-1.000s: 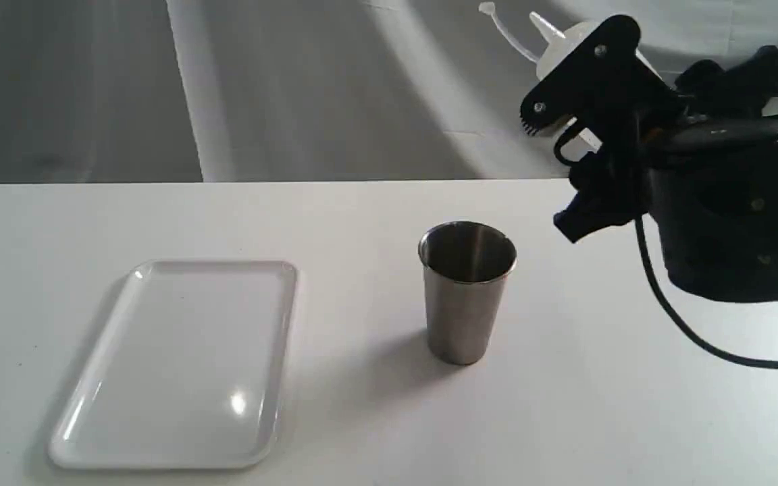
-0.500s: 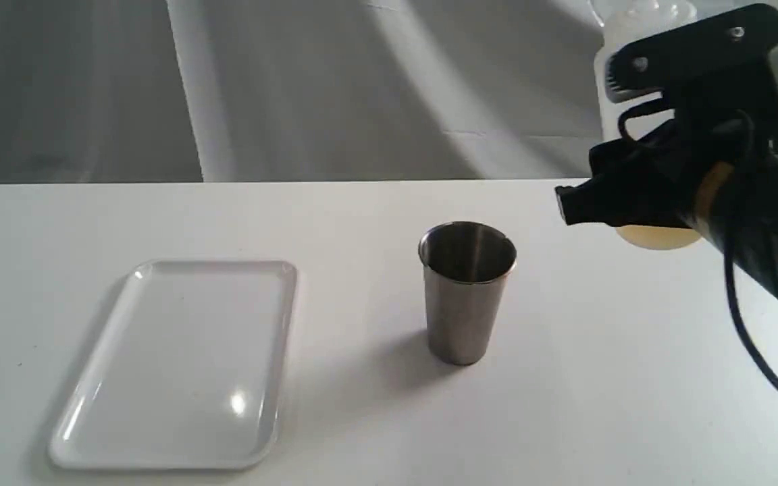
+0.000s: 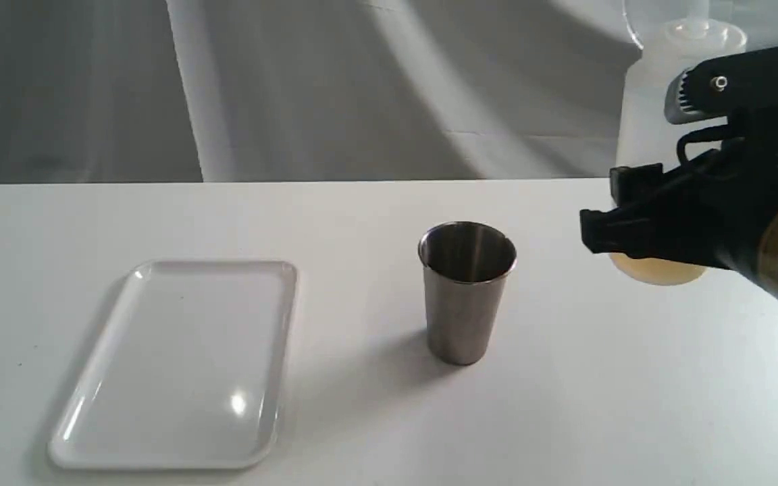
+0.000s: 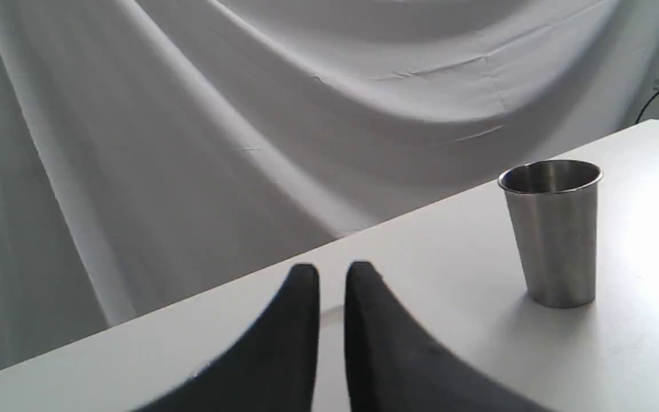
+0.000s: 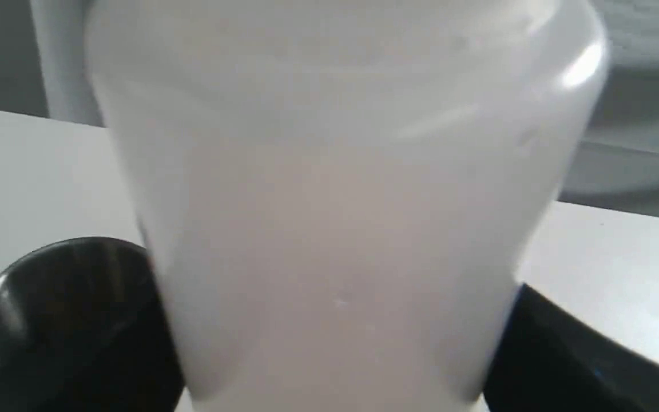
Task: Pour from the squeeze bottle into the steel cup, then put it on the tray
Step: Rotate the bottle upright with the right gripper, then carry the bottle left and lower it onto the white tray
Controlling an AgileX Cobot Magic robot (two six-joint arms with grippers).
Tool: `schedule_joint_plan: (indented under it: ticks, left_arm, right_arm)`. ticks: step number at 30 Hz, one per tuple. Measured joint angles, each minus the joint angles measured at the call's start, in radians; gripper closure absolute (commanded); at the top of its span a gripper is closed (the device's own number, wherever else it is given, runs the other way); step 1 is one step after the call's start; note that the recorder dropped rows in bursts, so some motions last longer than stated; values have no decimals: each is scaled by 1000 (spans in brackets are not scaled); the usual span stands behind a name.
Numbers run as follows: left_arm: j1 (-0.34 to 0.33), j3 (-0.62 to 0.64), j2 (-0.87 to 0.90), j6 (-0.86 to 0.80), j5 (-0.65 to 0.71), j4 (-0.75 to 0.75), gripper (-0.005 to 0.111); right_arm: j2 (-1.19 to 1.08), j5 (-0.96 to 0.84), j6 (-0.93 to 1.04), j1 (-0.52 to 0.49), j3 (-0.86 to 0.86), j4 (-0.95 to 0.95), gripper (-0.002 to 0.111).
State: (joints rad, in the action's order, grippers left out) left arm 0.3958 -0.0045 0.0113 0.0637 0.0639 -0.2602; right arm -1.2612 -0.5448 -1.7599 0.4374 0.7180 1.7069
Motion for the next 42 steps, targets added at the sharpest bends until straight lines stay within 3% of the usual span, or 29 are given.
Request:
schedule_joint_plan:
  ticks: [11, 28, 37, 42]
  left_arm:
    - [0, 0, 0, 0, 0, 0, 98]
    - [0, 0, 0, 0, 0, 0, 98]
    - [0, 0, 0, 0, 0, 0, 98]
    - [0, 0, 0, 0, 0, 0, 98]
  right_arm:
    - [-48, 16, -2, 93, 137, 5, 64]
    - [-439, 20, 5, 237, 499, 4, 64]
    - [-622, 216, 22, 249, 719, 7, 64]
    - [-692, 238, 77, 261, 816, 11, 64]
